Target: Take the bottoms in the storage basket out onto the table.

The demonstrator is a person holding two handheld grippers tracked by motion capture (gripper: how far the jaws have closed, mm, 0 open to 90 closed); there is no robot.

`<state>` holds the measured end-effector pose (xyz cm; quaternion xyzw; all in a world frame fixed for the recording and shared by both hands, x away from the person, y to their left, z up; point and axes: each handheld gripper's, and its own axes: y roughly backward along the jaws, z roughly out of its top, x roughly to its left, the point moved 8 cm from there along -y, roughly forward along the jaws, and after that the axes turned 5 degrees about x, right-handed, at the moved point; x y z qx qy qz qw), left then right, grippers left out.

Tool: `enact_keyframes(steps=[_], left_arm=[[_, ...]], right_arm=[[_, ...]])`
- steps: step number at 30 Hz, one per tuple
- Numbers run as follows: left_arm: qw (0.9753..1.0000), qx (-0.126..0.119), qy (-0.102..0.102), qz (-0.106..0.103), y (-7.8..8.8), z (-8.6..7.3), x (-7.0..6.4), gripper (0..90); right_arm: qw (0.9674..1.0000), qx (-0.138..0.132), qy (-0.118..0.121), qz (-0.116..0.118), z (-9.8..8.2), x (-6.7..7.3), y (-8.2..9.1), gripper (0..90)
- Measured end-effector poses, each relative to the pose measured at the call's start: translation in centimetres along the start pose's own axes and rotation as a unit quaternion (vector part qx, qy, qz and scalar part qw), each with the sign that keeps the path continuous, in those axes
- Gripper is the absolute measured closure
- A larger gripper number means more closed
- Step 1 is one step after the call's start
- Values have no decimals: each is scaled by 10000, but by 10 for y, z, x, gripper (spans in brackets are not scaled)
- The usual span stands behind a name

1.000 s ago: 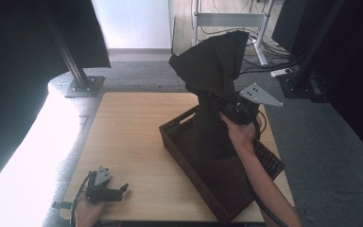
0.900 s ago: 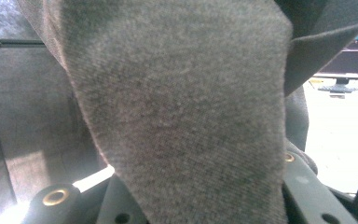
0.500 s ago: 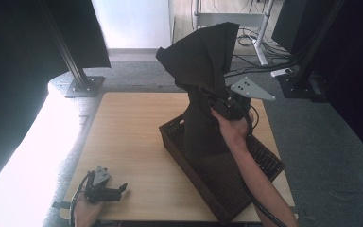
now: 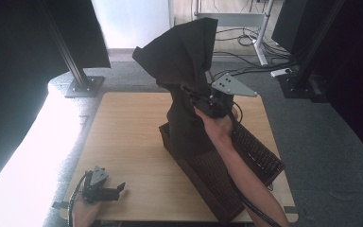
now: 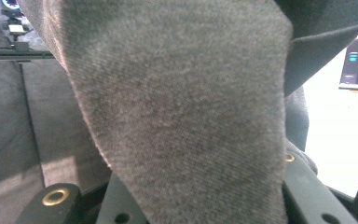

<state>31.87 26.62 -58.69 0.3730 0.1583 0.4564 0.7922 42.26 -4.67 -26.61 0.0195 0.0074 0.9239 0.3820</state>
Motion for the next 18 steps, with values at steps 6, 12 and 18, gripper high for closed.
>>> enact_keyframes(steps=[6,12,18], left_arm=[[10000,-27,41,26,2,-1,3,2],[10000,-26,50,45,3,-1,5,2],[9999,-42,99,67,5,-3,8,2]], right_arm=[[9998,1,31,198,1,19,-16,640],[9995,-21,39,326,1,31,-26,640],[9988,-20,56,491,0,46,-38,639]])
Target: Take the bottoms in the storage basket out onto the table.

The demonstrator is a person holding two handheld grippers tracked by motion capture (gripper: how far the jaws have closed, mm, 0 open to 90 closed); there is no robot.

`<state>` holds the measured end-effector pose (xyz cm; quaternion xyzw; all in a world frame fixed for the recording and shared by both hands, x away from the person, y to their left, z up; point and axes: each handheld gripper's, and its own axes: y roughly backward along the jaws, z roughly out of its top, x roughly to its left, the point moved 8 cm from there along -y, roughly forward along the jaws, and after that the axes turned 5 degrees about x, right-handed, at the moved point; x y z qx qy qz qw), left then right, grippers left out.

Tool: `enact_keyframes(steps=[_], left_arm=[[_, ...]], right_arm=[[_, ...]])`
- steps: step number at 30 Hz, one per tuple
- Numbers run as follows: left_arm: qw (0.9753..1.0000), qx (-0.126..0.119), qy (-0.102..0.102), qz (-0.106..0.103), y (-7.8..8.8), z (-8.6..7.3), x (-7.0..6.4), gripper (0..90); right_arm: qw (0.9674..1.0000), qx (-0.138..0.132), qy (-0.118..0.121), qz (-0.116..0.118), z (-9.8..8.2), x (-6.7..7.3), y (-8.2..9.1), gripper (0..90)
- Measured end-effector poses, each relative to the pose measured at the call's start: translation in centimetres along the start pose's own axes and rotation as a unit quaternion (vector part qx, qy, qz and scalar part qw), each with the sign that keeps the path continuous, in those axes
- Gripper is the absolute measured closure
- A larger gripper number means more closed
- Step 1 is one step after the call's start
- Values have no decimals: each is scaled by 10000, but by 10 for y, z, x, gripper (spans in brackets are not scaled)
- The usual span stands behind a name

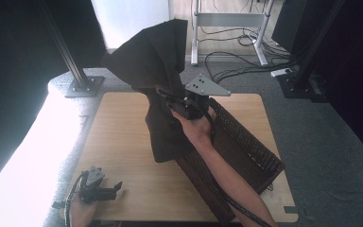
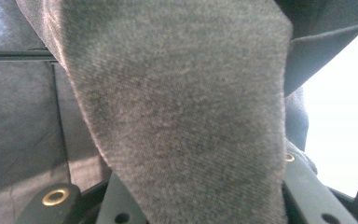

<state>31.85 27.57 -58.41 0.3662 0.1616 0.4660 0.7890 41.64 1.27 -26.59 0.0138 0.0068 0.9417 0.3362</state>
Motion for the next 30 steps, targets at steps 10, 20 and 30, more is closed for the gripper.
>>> enact_keyframes(steps=[10,20,30], left_arm=[[10000,9,73,63,3,-3,6,2],[9999,11,119,117,5,-5,10,2],[9995,10,219,206,10,-9,18,3]], right_arm=[[9997,5,-5,244,-4,21,-19,639],[9988,25,17,497,-5,46,-37,639],[9973,27,17,732,-12,70,-54,639]])
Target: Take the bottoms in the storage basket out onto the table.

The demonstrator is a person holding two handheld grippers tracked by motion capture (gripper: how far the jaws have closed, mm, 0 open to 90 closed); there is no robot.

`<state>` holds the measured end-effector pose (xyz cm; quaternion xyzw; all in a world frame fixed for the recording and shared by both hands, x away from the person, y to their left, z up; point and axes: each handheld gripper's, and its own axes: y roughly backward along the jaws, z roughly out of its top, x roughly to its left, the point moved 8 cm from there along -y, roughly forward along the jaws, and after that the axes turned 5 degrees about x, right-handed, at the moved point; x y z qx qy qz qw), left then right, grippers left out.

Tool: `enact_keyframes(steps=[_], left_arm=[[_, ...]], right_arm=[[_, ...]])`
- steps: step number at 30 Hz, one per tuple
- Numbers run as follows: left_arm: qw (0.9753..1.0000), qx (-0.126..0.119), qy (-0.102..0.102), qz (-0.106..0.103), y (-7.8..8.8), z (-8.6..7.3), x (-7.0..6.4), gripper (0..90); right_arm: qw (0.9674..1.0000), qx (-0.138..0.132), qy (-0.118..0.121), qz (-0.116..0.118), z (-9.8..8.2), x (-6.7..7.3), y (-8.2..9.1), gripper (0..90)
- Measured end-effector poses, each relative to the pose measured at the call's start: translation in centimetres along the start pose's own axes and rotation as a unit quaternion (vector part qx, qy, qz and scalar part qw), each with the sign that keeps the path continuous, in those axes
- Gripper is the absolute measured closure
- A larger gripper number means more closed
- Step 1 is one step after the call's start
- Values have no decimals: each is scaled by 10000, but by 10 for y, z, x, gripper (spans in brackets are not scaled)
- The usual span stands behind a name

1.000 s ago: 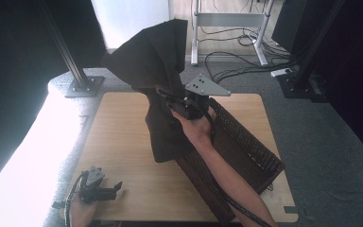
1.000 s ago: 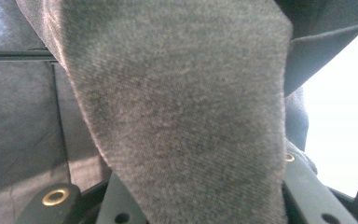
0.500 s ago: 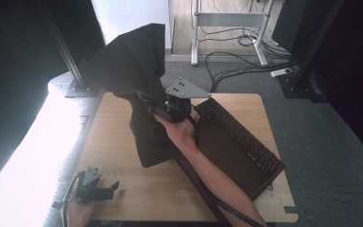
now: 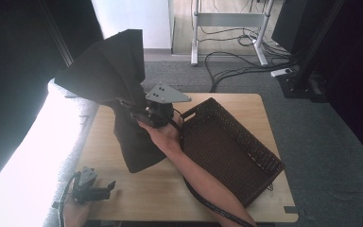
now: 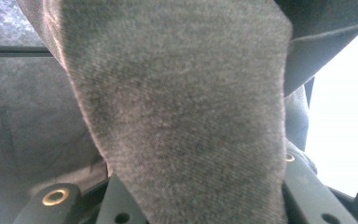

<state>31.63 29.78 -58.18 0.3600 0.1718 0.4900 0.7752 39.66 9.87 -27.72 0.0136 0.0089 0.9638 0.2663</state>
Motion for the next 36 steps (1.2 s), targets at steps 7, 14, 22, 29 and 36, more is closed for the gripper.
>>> enact_keyframes(steps=[7,14,22,29,36], left_arm=[[10000,-10,46,35,3,-2,5,3],[9999,-48,105,71,5,-3,8,4],[9999,-57,131,85,7,-5,11,3],[9998,-81,145,106,8,-5,13,4],[9999,-44,105,84,7,-5,11,4]], right_arm=[[9999,97,-19,130,-16,10,-13,639],[9995,215,-78,217,-36,16,-22,639],[9987,394,-108,306,-66,23,-33,639],[9981,503,-188,294,-88,22,-38,639],[9970,687,-272,227,-117,19,-41,638]])
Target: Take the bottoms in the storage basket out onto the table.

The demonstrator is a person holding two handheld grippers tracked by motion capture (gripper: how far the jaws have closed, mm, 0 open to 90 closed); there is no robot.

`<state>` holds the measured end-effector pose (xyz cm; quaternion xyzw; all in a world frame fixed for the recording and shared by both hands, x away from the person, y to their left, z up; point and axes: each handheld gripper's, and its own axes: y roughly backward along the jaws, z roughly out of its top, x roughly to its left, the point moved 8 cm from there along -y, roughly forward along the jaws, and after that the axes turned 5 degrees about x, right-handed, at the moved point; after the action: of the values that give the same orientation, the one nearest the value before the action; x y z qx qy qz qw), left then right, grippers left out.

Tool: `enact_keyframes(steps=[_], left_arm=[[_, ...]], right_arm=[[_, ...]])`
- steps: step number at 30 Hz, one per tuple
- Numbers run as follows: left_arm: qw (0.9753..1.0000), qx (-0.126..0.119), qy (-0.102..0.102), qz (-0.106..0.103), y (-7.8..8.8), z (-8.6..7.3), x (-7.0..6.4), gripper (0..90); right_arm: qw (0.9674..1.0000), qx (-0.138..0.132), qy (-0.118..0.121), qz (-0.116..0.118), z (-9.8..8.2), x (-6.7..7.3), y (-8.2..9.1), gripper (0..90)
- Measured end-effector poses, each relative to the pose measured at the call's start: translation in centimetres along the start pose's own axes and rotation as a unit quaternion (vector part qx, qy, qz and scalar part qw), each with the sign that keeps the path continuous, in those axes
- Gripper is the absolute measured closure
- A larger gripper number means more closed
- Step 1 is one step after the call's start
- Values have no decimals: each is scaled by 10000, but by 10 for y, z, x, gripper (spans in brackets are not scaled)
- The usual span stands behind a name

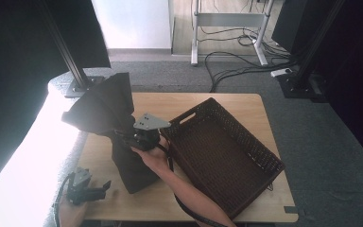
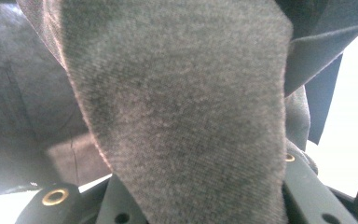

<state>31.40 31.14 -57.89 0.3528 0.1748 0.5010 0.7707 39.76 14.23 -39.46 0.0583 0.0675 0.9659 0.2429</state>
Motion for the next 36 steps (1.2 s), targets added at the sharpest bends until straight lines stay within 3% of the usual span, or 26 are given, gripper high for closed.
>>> enact_keyframes(steps=[7,15,27,36], left_arm=[[10000,-8,-2,2,0,0,0,5],[10000,-24,-6,8,-1,1,-1,4],[10000,10,-21,-8,-1,0,-2,5],[10000,11,-43,-8,-2,1,-3,5]], right_arm=[[9999,51,-121,-35,-16,-2,-4,638],[9999,125,-79,-69,-28,0,-8,636],[9987,441,-108,-241,-65,-5,-19,632],[9979,583,-59,-285,-81,-5,-25,619]])
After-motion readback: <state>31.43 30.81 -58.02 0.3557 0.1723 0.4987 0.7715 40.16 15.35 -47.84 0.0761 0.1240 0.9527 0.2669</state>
